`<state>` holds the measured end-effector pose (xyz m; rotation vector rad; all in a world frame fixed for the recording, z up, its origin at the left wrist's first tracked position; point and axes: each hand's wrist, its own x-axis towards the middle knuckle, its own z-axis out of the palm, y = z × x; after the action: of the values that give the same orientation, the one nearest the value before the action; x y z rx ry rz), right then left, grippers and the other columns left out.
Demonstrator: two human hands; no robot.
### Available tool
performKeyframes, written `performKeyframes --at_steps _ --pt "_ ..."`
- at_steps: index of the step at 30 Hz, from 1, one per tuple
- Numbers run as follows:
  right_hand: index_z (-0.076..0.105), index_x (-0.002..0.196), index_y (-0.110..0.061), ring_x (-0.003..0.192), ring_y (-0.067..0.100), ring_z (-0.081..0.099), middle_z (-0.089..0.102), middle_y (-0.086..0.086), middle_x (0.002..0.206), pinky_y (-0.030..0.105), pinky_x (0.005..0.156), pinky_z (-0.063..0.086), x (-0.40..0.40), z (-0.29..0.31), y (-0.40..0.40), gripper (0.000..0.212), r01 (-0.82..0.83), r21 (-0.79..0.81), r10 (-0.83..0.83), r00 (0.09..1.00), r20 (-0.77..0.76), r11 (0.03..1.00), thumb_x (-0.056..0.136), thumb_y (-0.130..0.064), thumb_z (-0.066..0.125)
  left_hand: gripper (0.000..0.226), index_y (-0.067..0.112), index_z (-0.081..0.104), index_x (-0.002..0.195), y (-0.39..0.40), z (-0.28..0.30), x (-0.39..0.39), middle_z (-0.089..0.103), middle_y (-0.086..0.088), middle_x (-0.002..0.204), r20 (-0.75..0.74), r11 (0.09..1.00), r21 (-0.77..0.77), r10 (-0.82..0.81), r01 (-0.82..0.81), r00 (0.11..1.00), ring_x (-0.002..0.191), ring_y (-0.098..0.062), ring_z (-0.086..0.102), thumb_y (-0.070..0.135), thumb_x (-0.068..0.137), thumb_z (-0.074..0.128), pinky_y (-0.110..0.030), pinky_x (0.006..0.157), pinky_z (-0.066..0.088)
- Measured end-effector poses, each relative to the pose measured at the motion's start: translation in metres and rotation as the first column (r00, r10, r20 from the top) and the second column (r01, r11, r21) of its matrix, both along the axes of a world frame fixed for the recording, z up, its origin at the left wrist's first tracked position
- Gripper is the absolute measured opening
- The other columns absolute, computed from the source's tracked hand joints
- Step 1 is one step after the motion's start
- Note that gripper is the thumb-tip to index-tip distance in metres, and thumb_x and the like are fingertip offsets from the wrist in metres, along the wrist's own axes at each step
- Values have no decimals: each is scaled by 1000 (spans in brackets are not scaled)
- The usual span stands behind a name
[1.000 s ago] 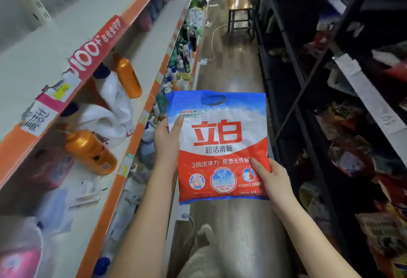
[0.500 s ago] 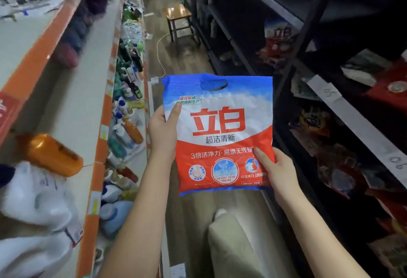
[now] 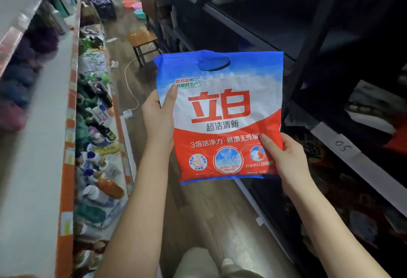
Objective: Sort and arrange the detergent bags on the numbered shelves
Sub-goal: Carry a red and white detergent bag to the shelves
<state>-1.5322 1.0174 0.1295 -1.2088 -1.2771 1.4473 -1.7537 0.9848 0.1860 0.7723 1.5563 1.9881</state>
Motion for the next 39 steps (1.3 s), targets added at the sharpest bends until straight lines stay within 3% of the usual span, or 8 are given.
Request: performKeyframes --at_steps 6,10,14,20,24,30,35,39 --pt "61 92 -24 74 11 72 74 -10 81 23 64 56 -6 29 23 15 212 74 -211 977 -19 974 83 -36 62 5 23 63 95 68 33 -8 72 10 92 -51 978 83 -188 192 981 85 -13 71 23 93 59 -31 72 57" --pt "59 92 -27 73 7 71 72 -16 80 17 57 55 -1 52 18 15 380 132 -378 925 -43 915 82 -38 61 6 21 64 92 102 57 3 74 9 90 -88 904 191 -372 382 924 88 -13 71 20 93 58 -27 70 56" --pt "64 89 -21 72 14 72 74 -5 82 27 64 56 9 74 -3 13 607 179 -603 793 -84 774 82 -32 64 7 16 65 92 127 86 31 74 9 85 -101 755 288 -587 589 803 84 -9 70 16 93 58 -20 67 53" --pt "67 83 -18 69 18 71 75 2 78 31 63 57 32 108 -56 18 830 227 -820 548 -163 509 72 -32 67 9 15 67 86 138 120 97 74 3 86 -184 457 378 -815 805 549 87 -16 69 17 92 60 -29 73 55" --pt "66 85 -19 64 14 71 74 0 78 22 52 55 53 131 -100 14 903 259 -902 394 -179 343 77 -30 66 7 14 68 90 122 140 151 74 3 87 -205 261 431 -904 864 375 88 -18 69 16 91 61 -32 76 55" --pt "66 92 -16 69 18 72 75 1 80 30 59 57 88 160 -163 25 945 302 -960 195 -200 129 74 -34 66 10 18 68 80 84 169 234 70 3 78 -191 53 493 -967 869 167 81 -15 63 15 89 64 -32 78 52" --pt "69 86 -17 73 24 72 75 6 84 37 67 59 136 178 -210 41 943 329 -960 129 -249 42 61 -50 77 10 20 72 82 45 194 307 74 1 88 -237 -86 508 -971 857 43 88 -20 66 17 89 65 -38 84 54" --pt "67 85 -15 68 22 72 75 6 78 35 65 59 193 201 -250 29 933 358 -959 69 -275 -35 66 -38 70 10 17 69 86 3 218 372 73 0 86 -272 -162 529 -962 833 -14 85 -20 67 14 91 62 -38 81 55"
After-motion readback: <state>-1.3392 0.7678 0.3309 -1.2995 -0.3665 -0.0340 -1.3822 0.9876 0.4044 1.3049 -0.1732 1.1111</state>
